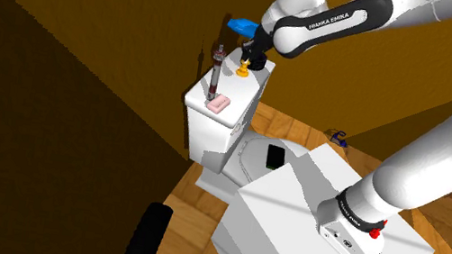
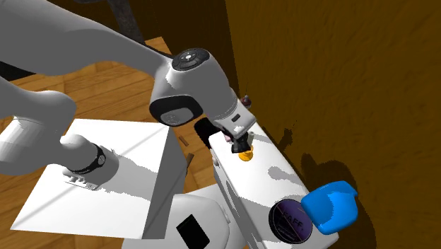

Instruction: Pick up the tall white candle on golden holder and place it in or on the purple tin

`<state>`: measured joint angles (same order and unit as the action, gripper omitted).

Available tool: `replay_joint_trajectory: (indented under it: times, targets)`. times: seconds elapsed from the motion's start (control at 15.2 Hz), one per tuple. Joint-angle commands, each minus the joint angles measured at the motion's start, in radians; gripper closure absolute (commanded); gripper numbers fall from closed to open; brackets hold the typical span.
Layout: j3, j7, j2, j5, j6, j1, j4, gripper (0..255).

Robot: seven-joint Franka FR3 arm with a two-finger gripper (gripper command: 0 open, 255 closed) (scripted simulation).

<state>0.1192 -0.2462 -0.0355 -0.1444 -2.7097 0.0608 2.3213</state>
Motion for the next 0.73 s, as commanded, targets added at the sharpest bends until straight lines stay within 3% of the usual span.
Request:
replay_joint_trajectory:
  times: [0.0, 0.4, 0.66]
  targets:
    - [0.001, 0.007, -0.016, 0.010, 0.029, -0.002, -0.012, 255]
    - [0.000, 0.027, -0.053, 0.032, 0.097, -0.005, -0.045, 255]
    - [-0.044, 0.138, 0.032, 0.076, 0.109, 0.025, -0.146, 255]
